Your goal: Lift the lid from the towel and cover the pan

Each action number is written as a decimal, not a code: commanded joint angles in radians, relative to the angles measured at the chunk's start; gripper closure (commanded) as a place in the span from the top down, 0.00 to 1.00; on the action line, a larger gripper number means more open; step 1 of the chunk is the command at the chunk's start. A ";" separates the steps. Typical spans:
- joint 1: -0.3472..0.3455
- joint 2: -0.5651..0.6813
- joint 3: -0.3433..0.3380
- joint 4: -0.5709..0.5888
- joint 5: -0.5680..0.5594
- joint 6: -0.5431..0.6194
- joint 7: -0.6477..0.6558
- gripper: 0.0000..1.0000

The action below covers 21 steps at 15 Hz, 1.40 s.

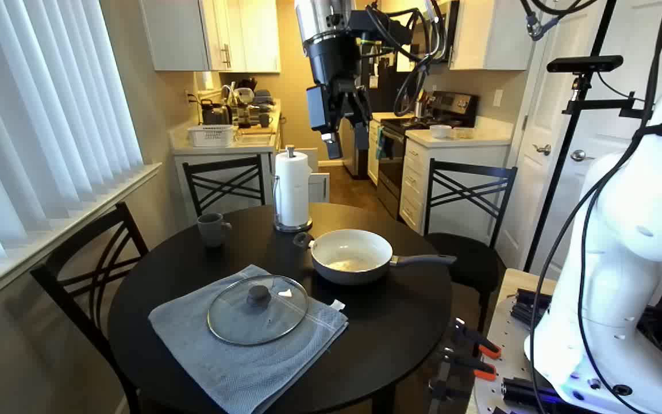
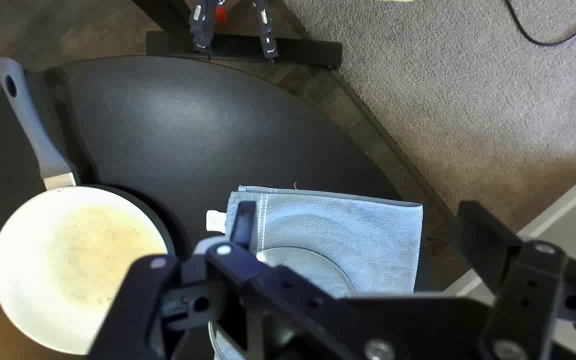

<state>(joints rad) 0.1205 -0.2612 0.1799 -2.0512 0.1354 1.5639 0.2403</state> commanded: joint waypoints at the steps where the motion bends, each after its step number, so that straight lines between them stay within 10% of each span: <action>1: 0.002 0.001 -0.002 0.003 -0.001 -0.003 0.001 1.00; 10: -0.002 0.011 0.002 0.019 -0.011 -0.009 0.024 1.00; 21: 0.122 0.635 0.035 0.525 -0.426 0.164 0.249 1.00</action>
<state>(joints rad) 0.1964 0.1911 0.2547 -1.6791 -0.2435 1.7045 0.4588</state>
